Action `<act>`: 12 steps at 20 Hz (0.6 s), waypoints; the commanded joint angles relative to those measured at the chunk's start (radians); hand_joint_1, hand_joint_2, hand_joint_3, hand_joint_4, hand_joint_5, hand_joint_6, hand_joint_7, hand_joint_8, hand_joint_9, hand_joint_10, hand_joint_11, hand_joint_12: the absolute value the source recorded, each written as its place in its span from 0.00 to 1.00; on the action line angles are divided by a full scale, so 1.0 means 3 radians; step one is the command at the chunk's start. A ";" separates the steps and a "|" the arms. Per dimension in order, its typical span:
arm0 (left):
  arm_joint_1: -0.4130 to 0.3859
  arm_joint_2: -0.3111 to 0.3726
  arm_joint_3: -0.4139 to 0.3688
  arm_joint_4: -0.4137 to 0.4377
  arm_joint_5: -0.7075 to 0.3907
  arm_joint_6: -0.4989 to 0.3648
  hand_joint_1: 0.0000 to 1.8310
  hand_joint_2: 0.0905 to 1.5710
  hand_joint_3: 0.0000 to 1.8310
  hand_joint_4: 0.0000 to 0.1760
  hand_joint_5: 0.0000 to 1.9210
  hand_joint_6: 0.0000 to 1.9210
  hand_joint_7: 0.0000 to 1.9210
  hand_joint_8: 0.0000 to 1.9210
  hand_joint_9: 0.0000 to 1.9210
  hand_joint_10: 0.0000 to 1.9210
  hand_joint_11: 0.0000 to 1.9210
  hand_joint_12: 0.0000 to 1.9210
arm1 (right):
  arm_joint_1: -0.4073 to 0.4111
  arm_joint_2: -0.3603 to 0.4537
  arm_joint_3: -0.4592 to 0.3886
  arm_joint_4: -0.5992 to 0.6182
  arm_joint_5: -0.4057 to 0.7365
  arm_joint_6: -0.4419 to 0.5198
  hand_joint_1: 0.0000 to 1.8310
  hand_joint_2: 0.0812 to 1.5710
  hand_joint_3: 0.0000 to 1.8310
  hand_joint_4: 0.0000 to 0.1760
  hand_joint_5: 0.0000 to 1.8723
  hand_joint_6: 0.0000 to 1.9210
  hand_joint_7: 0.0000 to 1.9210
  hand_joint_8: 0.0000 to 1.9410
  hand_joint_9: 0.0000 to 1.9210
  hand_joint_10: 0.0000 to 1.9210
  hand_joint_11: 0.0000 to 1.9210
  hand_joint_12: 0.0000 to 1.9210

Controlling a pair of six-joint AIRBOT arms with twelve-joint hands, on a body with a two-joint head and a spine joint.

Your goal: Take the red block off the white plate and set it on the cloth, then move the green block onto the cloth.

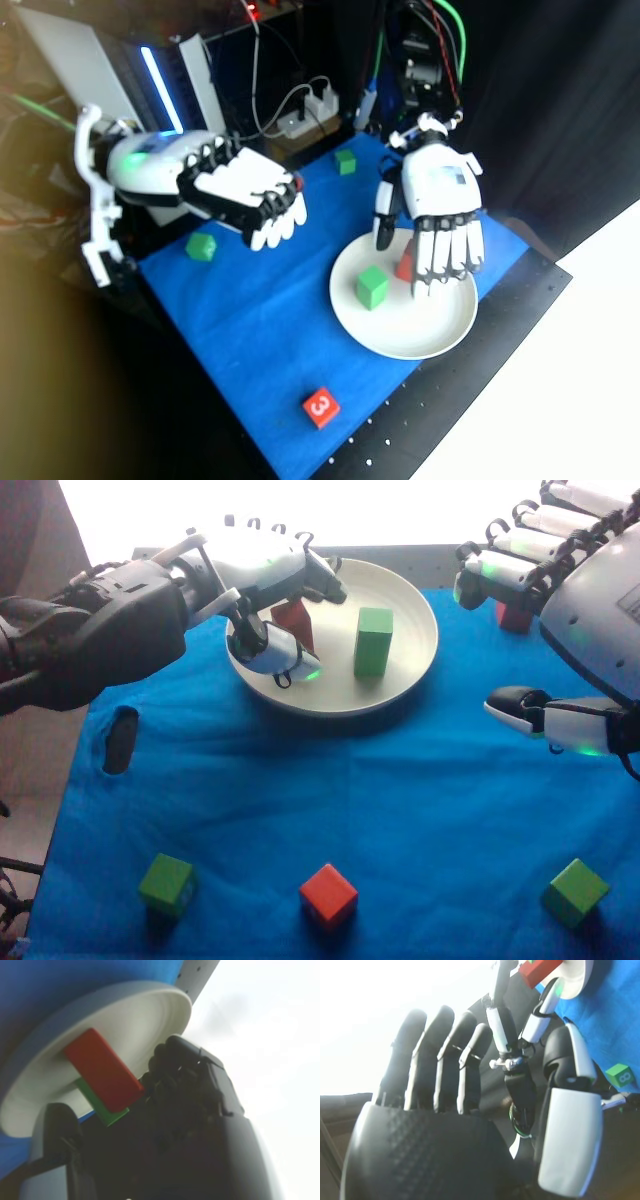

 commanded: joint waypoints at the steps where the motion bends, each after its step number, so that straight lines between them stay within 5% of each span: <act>1: -0.0046 -0.0029 0.0022 0.0028 -0.0313 -0.0015 0.56 0.68 0.01 0.00 0.38 0.05 0.39 0.05 0.30 0.45 0.22 0.80 | 0.0037 -0.0008 0.0002 -0.0102 -0.0393 -0.0017 0.56 0.49 0.09 0.00 0.29 0.48 0.30 0.56 0.25 0.70 0.17 0.90; 4: -0.0026 -0.0045 0.0039 0.0027 -0.0308 -0.0037 0.58 0.72 0.00 0.00 0.40 0.09 0.47 0.13 0.38 0.53 0.28 0.86 | 0.0037 -0.0008 0.0002 -0.0102 -0.0393 -0.0017 0.54 0.49 0.09 0.00 0.30 0.45 0.30 0.55 0.24 0.67 0.14 0.90; 5: -0.0024 -0.0047 0.0042 0.0027 -0.0308 -0.0042 0.63 0.76 0.00 0.00 0.37 0.56 0.47 0.52 0.42 0.56 0.31 0.88 | 0.0037 -0.0008 0.0002 -0.0102 -0.0393 -0.0017 0.54 0.49 0.08 0.00 0.31 0.44 0.29 0.54 0.24 0.68 0.14 0.91; 6: -0.0022 -0.0049 0.0048 0.0025 -0.0307 -0.0045 0.64 0.77 0.00 0.00 0.36 0.66 0.46 0.64 0.43 0.60 0.31 0.90 | 0.0037 -0.0008 0.0002 -0.0102 -0.0393 -0.0017 0.54 0.50 0.08 0.00 0.31 0.43 0.29 0.54 0.24 0.67 0.15 0.91; 8: -0.0010 -0.0052 0.0060 0.0003 -0.0307 -0.0052 0.73 0.76 0.00 0.00 0.36 0.62 0.44 0.67 0.37 0.82 0.21 0.98 | 0.0037 -0.0008 0.0002 -0.0102 -0.0393 -0.0017 0.53 0.51 0.08 0.00 0.31 0.43 0.30 0.52 0.26 0.65 0.17 0.88; 10: -0.0002 -0.0052 0.0066 0.0000 -0.0319 -0.0081 0.73 0.77 0.00 0.00 0.35 0.66 0.44 0.71 0.32 0.83 0.03 0.98 | 0.0037 -0.0008 0.0002 -0.0102 -0.0393 -0.0017 0.54 0.51 0.08 0.00 0.30 0.44 0.30 0.54 0.25 0.66 0.13 0.90; 12: 0.0005 -0.0049 0.0069 0.0000 -0.0344 -0.0122 0.73 0.79 0.00 0.00 0.34 0.72 0.42 0.72 0.31 0.84 0.04 0.95 | 0.0037 -0.0008 0.0002 -0.0102 -0.0393 -0.0017 0.55 0.51 0.08 0.00 0.30 0.44 0.29 0.55 0.25 0.67 0.15 0.89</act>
